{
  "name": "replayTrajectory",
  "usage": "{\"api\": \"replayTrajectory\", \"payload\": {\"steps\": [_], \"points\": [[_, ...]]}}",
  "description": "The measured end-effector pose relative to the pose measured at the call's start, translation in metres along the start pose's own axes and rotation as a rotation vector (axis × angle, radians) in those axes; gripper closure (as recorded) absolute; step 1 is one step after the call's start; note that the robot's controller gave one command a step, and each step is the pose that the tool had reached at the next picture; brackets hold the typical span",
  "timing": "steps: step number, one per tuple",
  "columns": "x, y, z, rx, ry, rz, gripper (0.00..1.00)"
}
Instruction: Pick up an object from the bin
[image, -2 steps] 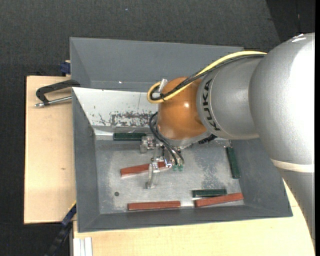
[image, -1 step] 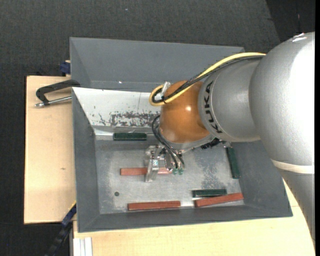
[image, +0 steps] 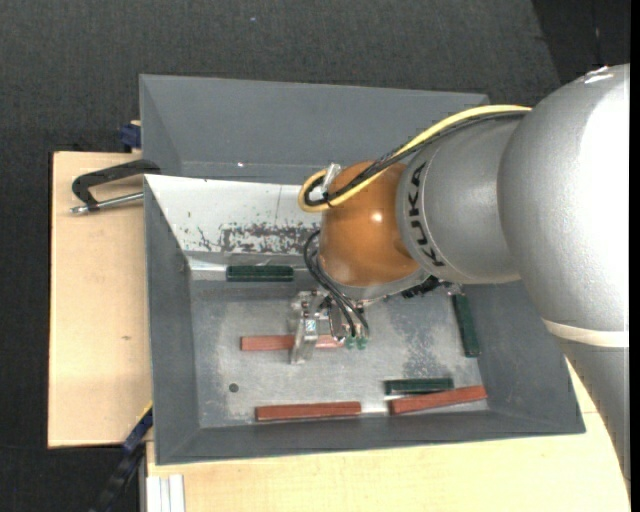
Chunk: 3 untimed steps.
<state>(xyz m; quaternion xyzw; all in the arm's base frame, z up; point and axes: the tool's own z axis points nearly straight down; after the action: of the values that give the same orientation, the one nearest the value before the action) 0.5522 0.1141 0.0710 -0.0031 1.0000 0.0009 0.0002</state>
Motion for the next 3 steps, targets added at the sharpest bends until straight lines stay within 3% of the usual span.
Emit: {"api": "replayTrajectory", "payload": {"steps": [1,3], "points": [[0.002,0.000,-0.006,0.001,0.004,0.000,1.00],[0.002,0.000,-0.054,0.001,0.002,0.000,1.00]]}}
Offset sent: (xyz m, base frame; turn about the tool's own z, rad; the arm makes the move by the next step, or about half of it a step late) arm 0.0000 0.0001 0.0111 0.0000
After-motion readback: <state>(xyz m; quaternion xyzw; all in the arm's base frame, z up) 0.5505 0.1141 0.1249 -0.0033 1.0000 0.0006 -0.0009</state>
